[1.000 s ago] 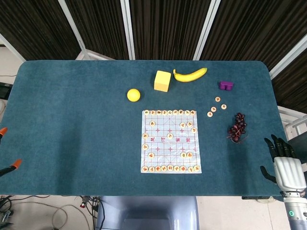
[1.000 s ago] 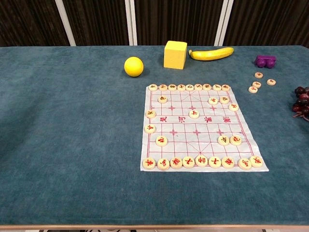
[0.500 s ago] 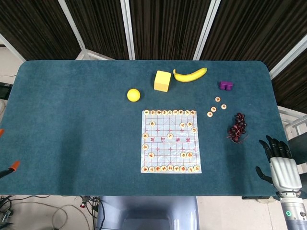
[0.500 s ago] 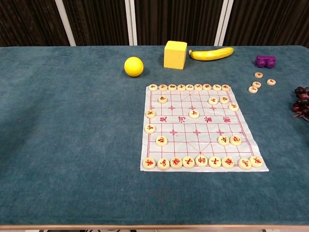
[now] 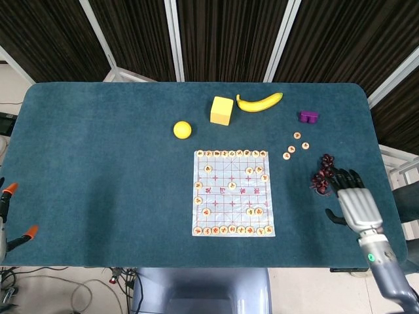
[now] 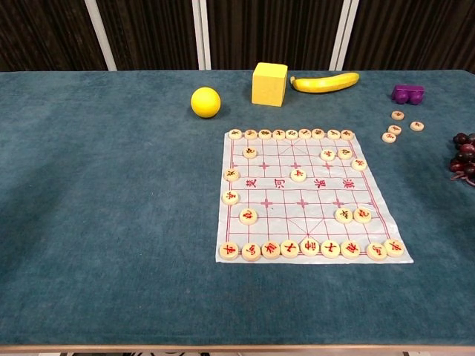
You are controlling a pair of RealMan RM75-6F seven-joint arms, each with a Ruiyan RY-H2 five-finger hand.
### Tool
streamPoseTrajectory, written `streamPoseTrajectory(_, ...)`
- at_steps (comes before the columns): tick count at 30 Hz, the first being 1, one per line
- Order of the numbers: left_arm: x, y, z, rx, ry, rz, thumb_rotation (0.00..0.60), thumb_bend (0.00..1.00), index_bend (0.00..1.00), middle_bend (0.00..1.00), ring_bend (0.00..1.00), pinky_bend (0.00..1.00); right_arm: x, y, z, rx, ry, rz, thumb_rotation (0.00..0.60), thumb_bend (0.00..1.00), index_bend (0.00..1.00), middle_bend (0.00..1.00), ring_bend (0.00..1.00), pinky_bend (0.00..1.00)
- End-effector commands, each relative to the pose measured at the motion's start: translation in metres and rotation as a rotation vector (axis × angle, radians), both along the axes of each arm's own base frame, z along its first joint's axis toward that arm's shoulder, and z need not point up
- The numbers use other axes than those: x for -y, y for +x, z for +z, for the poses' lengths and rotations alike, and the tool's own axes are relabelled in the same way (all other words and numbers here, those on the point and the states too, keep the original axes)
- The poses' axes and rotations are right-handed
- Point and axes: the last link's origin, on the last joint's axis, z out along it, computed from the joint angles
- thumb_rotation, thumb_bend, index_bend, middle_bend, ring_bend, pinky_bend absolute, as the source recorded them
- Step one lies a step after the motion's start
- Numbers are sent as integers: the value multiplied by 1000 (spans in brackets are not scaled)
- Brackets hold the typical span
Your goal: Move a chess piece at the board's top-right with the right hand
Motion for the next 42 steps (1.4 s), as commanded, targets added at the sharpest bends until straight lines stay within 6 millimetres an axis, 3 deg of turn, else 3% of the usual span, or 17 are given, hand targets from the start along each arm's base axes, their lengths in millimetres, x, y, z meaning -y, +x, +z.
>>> streamPoseTrajectory(1,0,0,-1,-2,-4,0,600,27,133,12,0,63,47,34,-11,-16,98,-10,600,367,218,83,58,37)
streamPoseTrajectory(8,-2,0,-4,-6,-14,5,600,28,132,13,0,63,83,54,-49,-50,129,-56,600,367,245,83,58,37)
streamPoseTrajectory(22,-4,-1,-6,-11,-13,8,600,28,133,12,0,63,113,85,-124,-51,165,-117,600,368,283,83,58,37)
streamPoseTrajectory(30,-5,-3,-3,-2,1,13,600,28,133,12,0,63,129,112,-153,-42,139,-117,600,367,310,83,58,37)
streamPoseTrajectory(42,-7,-7,1,7,19,28,600,27,132,13,0,63,143,126,-177,-50,126,-132,600,367,403,83,58,37)
